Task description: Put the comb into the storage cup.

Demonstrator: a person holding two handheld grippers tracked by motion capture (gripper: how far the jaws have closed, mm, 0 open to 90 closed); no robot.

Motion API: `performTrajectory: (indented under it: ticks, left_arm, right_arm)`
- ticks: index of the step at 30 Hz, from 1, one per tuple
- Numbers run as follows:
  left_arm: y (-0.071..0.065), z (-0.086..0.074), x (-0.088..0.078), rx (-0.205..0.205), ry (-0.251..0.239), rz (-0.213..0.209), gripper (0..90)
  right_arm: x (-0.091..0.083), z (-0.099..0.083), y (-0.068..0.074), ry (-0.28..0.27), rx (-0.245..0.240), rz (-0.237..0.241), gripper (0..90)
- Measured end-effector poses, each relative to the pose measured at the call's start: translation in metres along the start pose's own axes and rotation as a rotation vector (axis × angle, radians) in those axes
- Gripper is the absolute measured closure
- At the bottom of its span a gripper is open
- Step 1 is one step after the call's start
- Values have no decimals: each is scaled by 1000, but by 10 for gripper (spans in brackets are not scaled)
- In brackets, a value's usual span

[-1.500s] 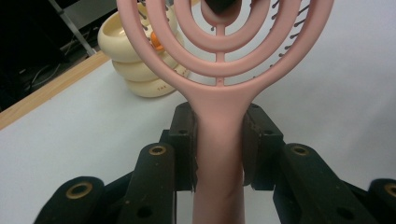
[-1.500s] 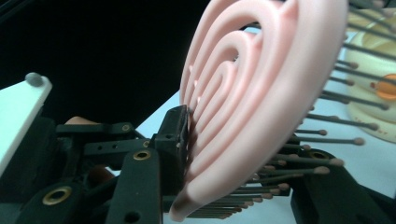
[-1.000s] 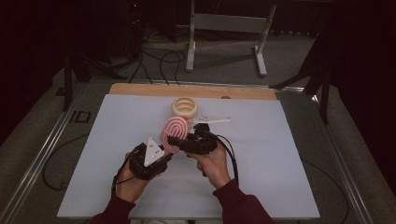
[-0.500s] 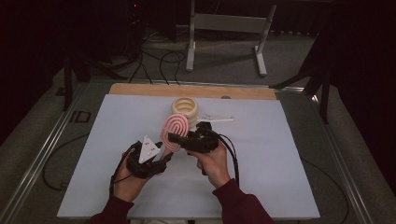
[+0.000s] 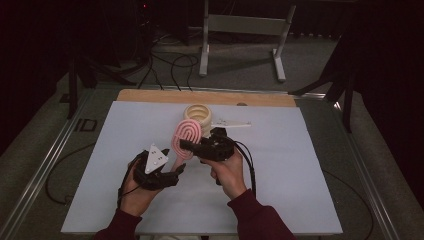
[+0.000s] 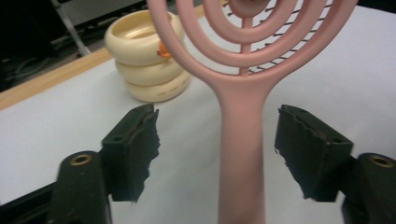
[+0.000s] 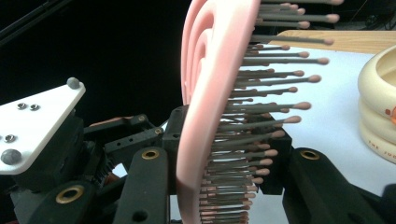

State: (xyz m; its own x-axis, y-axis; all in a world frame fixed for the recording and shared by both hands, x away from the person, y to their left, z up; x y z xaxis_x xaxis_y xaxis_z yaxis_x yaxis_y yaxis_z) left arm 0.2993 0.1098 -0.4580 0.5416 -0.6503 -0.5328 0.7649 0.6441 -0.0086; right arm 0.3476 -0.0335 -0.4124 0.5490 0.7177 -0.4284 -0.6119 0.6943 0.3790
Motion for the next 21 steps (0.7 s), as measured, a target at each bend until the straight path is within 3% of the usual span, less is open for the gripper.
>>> performTrajectory:
  ticks: [6, 8, 13, 21]
  left_arm:
    - [2, 0, -3, -12, -16, 2, 163]
    - [3, 0, -5, -5, -22, 20, 151]
    - [5, 0, -8, -10, -23, 20, 100]
    - [14, -1, -20, -27, -63, 18, 64]
  right_arm:
    - [1, 3, 0, -1, 2, 0, 638]
    - [0, 4, 0, -1, -1, 0, 638]
    - [0, 7, 0, -5, -2, 1, 639]
    - [-1, 12, -1, -7, 0, -9, 638]
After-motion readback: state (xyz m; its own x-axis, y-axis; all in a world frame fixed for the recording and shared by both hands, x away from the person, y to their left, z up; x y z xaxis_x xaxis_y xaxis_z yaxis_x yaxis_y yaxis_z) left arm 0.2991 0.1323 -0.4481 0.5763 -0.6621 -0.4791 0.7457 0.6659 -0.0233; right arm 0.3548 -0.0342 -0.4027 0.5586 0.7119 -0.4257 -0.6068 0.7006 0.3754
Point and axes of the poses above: each handheld gripper's, and its own axes: x roughly forward along the jaws, z roughly out of its top, y roughly to its left, the point moved 5 cm from there along x, roughly forward along the jaws, and after that the axes turned 13 degrees about -z, right-handed, at the moved point
